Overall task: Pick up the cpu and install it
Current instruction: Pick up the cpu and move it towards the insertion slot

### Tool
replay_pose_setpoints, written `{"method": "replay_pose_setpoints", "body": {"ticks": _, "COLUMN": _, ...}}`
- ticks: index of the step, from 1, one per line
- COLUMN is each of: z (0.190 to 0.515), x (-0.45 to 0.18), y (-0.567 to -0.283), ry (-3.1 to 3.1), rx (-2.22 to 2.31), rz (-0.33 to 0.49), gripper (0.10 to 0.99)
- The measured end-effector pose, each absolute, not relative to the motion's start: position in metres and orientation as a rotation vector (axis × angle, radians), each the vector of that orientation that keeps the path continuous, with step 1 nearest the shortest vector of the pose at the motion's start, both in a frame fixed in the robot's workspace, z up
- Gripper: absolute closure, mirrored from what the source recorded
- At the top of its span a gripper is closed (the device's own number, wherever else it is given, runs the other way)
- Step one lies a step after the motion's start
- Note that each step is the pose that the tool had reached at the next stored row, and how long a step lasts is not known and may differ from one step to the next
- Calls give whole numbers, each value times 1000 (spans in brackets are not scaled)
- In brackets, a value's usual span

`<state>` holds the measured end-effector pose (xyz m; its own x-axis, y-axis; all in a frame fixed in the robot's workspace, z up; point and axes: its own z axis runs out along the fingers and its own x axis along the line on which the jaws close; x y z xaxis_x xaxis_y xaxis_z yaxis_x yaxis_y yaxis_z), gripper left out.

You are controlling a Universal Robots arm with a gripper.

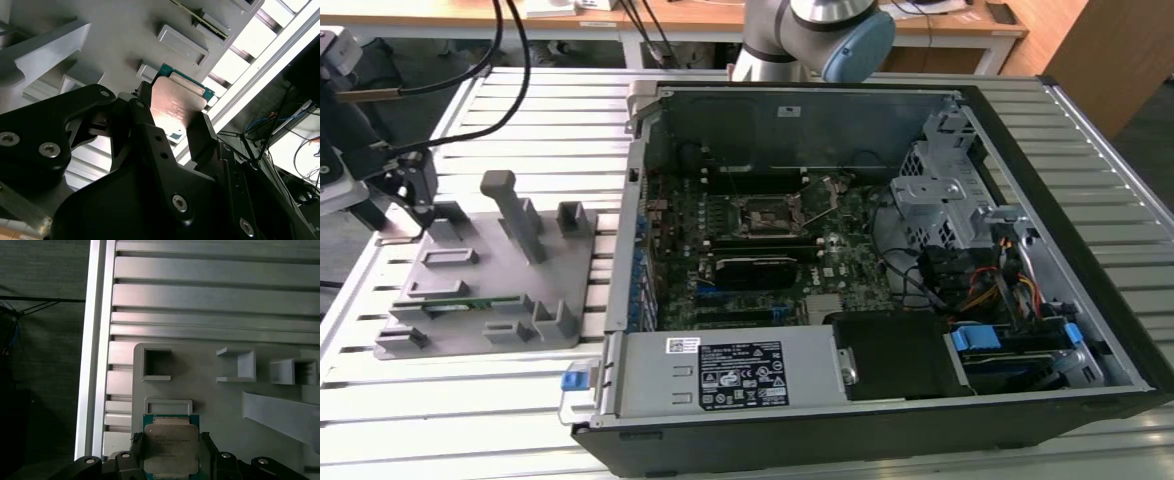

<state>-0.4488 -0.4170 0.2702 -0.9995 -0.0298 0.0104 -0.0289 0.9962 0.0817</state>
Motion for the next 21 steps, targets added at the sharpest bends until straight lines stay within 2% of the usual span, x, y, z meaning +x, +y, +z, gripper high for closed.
{"method": "replay_pose_setpoints", "body": {"ticks": 21, "z": 289, "x": -449, "y": -417, "ry": -3127, "rx": 46, "rz": -130, "gripper": 561}}
